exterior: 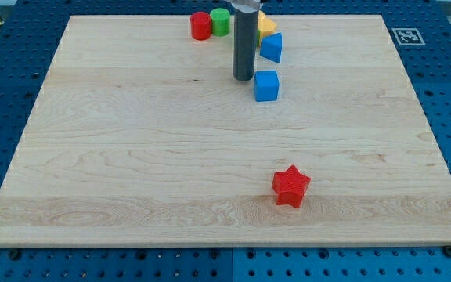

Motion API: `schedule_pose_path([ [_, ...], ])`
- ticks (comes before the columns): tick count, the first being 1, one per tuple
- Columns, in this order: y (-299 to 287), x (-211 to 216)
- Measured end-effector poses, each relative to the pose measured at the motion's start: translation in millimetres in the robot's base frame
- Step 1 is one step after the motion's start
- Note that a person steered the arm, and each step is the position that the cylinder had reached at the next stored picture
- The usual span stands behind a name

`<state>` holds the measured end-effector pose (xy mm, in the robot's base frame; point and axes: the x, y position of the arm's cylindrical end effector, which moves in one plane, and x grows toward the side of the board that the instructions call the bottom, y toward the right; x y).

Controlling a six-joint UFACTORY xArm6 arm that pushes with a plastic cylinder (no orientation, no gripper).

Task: Push the blue triangle close to blue cube

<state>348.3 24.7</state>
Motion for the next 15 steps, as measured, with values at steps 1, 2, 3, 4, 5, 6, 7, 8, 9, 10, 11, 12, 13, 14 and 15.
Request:
schedule_pose_path([
  [1,0.0,-16.8],
  [2,0.0,-33.8],
  [3,0.0,-47.0],
  [4,0.1,-54.5],
  [5,8.2,-61.8],
  [6,8.5,-62.4],
  [7,24.5,-64.5],
  [8,29.7,-64.5],
  [9,33.5,-64.5],
  [10,63.4,-64.5],
  [11,65.4,-64.5],
  [12,71.0,-64.5],
  [13,88.9,-64.5],
  [14,90.8,-64.5],
  [15,95.4,-63.8],
])
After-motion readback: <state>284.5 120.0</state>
